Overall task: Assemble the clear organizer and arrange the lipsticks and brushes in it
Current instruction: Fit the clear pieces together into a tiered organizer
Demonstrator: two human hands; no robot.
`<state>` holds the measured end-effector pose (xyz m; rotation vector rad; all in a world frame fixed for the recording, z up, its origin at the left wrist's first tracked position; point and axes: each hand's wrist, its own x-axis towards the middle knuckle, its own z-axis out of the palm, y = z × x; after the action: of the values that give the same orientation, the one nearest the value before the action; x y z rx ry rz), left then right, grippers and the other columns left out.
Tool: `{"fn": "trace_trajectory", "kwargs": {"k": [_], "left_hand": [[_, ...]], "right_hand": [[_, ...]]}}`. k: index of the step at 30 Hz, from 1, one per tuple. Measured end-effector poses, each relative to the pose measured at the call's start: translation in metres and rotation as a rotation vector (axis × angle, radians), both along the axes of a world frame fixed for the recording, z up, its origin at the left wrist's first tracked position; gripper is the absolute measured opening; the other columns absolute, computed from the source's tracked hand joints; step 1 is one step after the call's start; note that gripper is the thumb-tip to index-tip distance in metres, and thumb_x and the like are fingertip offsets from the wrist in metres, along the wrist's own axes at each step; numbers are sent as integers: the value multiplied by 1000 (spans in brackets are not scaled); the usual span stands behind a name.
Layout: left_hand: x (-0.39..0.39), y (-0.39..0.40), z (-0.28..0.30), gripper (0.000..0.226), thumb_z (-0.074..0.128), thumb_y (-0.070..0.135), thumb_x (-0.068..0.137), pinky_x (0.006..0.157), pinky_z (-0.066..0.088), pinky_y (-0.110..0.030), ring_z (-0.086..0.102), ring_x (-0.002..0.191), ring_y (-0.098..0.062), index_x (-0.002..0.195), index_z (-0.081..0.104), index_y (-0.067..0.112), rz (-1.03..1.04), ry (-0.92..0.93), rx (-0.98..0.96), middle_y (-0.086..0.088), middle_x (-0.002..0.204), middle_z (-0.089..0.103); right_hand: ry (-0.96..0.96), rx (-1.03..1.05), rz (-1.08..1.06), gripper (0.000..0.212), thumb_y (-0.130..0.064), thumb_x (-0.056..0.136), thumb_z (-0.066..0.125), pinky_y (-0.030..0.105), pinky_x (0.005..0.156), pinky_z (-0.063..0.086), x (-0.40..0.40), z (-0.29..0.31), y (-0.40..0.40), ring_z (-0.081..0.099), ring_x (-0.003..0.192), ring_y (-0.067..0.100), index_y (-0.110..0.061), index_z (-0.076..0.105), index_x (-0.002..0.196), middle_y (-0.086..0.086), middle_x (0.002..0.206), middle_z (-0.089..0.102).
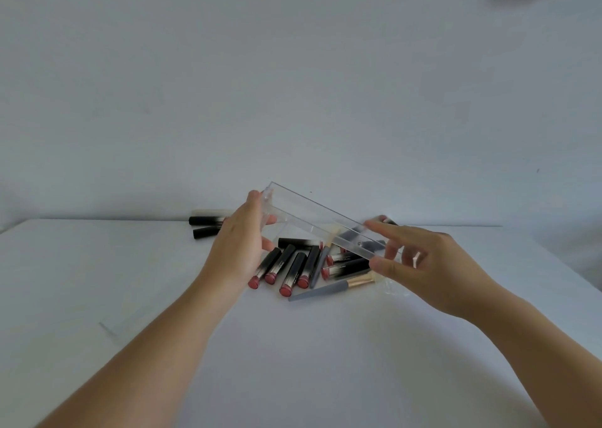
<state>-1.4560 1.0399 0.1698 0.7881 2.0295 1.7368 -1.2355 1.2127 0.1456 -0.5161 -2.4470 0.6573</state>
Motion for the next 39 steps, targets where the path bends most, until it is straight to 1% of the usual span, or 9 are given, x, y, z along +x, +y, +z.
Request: {"fn": "trace_trajectory", "kwargs": {"k": [6,10,13,16,21,25,28,31,39], "left_hand": [[-2,-1,-5,86,18,83,76,61,39,-28,59,54,4,136,61,39,-1,95,7,13,109,71],[3,-4,-4,88,18,89,72,67,43,-26,68,85,-7,142,52,48,-23,181,2,22,121,65],[5,-6,-6,67,31,84,78,97,48,-29,60,124,-18,131,57,53,-15,221,50,22,133,62],[6,-6,-7,67,34,78,78,111,42,-40,55,131,-18,135,56,50,-14,241,57,20,139,59],[2,-5,-9,68,33,75,78,96,45,-35,59,124,-19,136,54,47,-15,257,59,19,133,61],[0,-4,-8,52,35,73,78,75,42,-27,59,78,3,119,56,51,-7,250,33,30,98,61],[0,-4,-6,31,39,69,80,56,44,-24,49,53,-3,99,55,50,-11,234,14,17,81,58],[1,-5,-5,33,42,68,80,43,38,-23,43,53,-10,94,56,41,-19,209,19,17,65,46],[0,-5,-5,36,40,66,83,49,36,-32,43,59,-14,91,54,33,-30,239,1,-1,81,50]], "right_hand": [[-27,12,7,49,-65,80,64,32,66,55,0,-1,4,56,70,11,-69,49,126,-18,96,64],[-58,33,-4,48,-66,80,62,32,65,55,1,-2,6,56,70,9,-70,49,126,-22,95,62],[-56,38,-12,49,-68,78,61,33,67,56,1,-3,7,57,72,9,-70,49,126,-22,97,61],[-57,42,-16,49,-67,77,62,33,68,55,1,-4,7,58,73,8,-70,49,125,-22,97,60],[-54,47,-14,50,-67,76,61,31,68,54,1,-4,7,57,74,9,-71,49,124,-22,97,58],[-55,53,-19,49,-63,78,64,26,67,52,0,-5,9,57,76,8,-72,49,124,-23,98,57],[-54,55,-23,49,-63,78,64,22,66,48,1,-5,10,56,79,5,-72,49,123,-24,98,57],[-46,46,-17,49,-64,77,64,18,67,43,1,-6,11,55,83,2,-73,49,122,-25,99,57],[-44,48,-19,49,-67,76,61,20,69,45,0,-8,12,55,86,2,-75,47,122,-26,101,57]]}}
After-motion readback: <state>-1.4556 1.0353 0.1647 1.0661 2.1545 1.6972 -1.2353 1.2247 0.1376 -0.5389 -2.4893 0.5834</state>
